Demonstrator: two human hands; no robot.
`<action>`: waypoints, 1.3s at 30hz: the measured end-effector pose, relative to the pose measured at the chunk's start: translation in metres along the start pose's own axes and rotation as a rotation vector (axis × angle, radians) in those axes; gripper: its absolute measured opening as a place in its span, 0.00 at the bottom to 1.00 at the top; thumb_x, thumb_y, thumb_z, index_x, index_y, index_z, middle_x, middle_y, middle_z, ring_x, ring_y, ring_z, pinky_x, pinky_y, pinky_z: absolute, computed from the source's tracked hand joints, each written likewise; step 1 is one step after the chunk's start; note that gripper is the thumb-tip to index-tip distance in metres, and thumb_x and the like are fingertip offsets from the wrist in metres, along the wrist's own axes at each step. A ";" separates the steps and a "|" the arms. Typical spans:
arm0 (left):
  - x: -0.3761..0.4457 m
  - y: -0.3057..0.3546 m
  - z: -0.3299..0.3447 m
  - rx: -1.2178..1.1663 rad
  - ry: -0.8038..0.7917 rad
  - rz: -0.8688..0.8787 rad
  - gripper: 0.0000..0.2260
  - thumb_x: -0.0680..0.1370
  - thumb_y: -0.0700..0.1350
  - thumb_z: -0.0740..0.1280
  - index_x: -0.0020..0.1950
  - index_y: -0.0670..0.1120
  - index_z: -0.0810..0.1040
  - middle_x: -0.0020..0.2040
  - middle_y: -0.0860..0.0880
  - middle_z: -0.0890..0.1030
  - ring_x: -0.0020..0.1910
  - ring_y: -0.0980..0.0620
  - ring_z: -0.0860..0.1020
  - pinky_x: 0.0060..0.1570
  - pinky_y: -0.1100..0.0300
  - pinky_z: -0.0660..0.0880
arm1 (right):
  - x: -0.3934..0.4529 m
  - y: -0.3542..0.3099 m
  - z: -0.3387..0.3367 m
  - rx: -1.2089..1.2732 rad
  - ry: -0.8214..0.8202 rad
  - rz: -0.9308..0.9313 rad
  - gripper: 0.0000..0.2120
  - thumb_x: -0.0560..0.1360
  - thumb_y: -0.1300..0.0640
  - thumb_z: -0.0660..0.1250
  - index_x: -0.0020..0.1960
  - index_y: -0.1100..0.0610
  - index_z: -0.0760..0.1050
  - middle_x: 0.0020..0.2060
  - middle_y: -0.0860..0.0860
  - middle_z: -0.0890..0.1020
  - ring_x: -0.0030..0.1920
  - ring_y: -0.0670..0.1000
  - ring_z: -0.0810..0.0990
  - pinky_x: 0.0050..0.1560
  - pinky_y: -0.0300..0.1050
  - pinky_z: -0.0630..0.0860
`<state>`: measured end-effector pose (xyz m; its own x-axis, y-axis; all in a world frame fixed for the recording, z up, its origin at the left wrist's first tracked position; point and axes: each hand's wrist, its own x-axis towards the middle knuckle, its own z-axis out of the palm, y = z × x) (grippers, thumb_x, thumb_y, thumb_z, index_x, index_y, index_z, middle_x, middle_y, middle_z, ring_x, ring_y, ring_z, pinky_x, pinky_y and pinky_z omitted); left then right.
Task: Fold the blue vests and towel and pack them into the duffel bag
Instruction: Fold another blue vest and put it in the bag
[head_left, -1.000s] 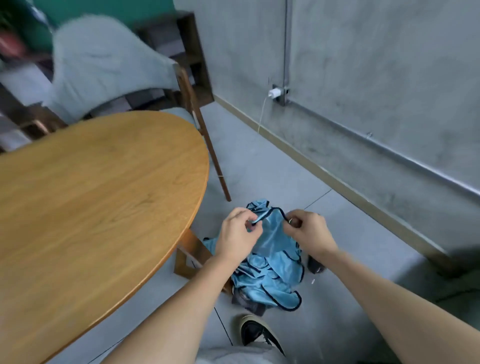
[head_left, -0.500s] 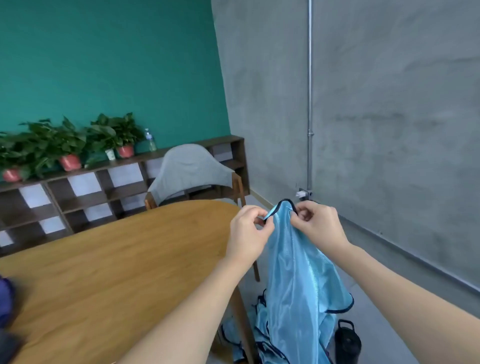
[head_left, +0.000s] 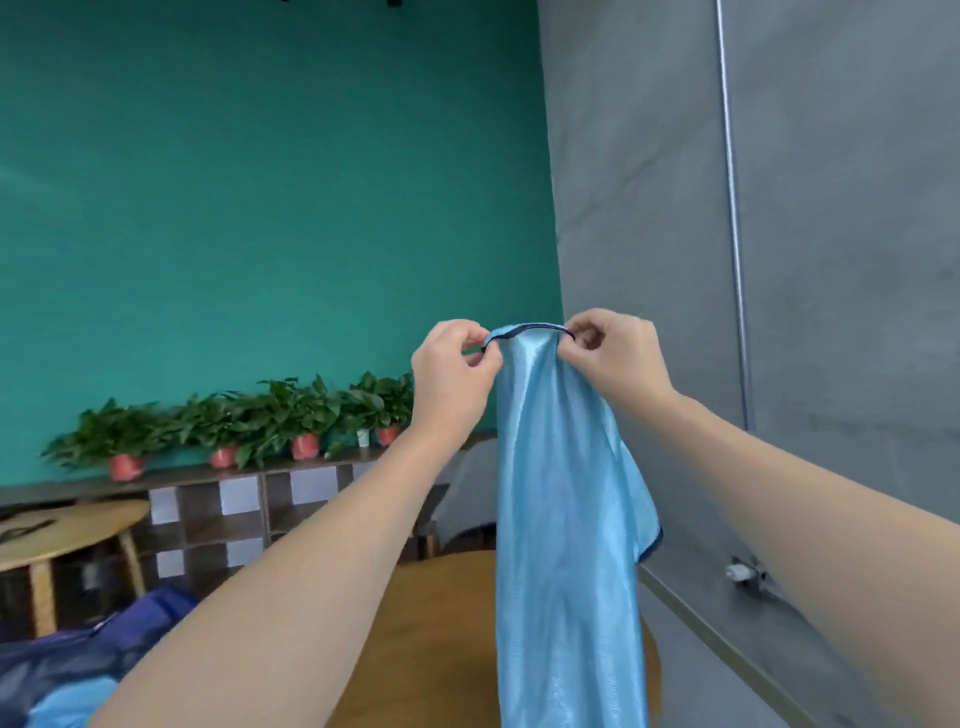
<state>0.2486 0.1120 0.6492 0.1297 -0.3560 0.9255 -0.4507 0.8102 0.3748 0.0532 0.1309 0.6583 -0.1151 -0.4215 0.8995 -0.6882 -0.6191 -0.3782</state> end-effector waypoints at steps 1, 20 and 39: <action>0.017 0.001 -0.016 0.025 0.027 0.007 0.03 0.76 0.38 0.71 0.45 0.45 0.82 0.45 0.53 0.79 0.45 0.57 0.82 0.49 0.67 0.79 | 0.016 -0.015 0.007 0.019 0.015 -0.022 0.01 0.72 0.57 0.71 0.43 0.53 0.82 0.30 0.44 0.80 0.34 0.44 0.77 0.43 0.39 0.76; 0.128 -0.075 -0.146 0.382 0.016 0.026 0.03 0.79 0.43 0.70 0.48 0.45 0.82 0.48 0.51 0.80 0.49 0.54 0.80 0.55 0.56 0.80 | 0.114 -0.110 0.149 0.135 -0.087 -0.083 0.04 0.75 0.58 0.67 0.44 0.53 0.80 0.34 0.50 0.83 0.35 0.48 0.76 0.38 0.33 0.73; -0.264 -0.192 -0.133 0.526 -0.905 -0.483 0.03 0.76 0.49 0.69 0.43 0.54 0.77 0.46 0.56 0.79 0.46 0.57 0.76 0.52 0.54 0.75 | -0.259 0.061 0.194 -0.198 -0.991 0.195 0.10 0.73 0.55 0.63 0.50 0.47 0.80 0.44 0.44 0.81 0.49 0.50 0.80 0.48 0.46 0.76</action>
<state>0.4183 0.1125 0.3399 -0.1967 -0.9523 0.2335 -0.8666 0.2802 0.4128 0.1799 0.0740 0.3595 0.3430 -0.9160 0.2078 -0.8369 -0.3985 -0.3751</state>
